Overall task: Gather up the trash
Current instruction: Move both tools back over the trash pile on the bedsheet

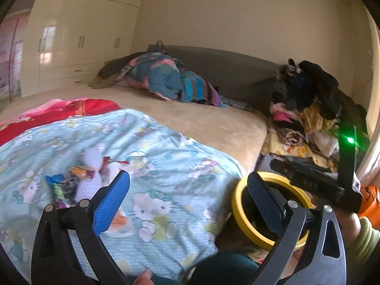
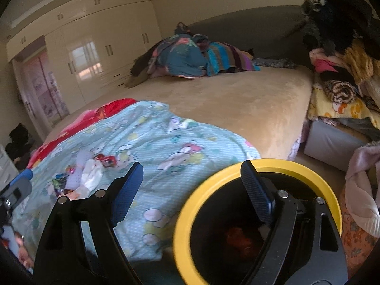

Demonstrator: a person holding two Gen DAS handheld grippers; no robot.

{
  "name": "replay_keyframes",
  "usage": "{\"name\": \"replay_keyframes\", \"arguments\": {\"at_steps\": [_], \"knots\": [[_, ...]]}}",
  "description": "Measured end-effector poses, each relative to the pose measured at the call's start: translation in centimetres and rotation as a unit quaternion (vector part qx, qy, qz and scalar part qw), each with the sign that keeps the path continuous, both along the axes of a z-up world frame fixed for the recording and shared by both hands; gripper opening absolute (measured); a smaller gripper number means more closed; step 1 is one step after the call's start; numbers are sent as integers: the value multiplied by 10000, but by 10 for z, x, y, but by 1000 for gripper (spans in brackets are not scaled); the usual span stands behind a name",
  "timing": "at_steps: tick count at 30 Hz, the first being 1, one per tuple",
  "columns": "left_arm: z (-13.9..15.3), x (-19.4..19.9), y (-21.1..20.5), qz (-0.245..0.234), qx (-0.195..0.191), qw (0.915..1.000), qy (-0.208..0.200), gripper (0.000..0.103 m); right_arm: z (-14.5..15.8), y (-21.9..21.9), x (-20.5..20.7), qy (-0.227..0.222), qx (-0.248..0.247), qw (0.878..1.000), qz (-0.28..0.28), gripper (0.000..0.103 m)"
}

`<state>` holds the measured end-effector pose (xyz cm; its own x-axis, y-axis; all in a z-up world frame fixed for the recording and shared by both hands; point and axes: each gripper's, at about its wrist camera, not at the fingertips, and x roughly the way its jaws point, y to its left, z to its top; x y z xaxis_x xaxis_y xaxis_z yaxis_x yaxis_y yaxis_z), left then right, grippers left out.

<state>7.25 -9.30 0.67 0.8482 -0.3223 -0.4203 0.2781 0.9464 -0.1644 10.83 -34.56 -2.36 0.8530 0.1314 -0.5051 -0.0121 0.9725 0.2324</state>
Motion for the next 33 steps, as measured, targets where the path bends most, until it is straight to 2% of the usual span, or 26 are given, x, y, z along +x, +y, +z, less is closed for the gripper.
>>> {"name": "replay_keyframes", "arguments": {"at_steps": [21, 23, 33], "knots": [[7, -1, 77, 927, -296, 9952, -86, 96, 17, 77, -18, -429, -191, 9942, 971, 78], [7, -1, 83, 1010, -327, 9943, -87, 96, 18, 85, -18, -446, -227, 9931, 1056, 83], [3, 2, 118, 1395, -488, 9890, -36, 96, 15, 125, -18, -380, -368, 9857, 1602, 83]]}}
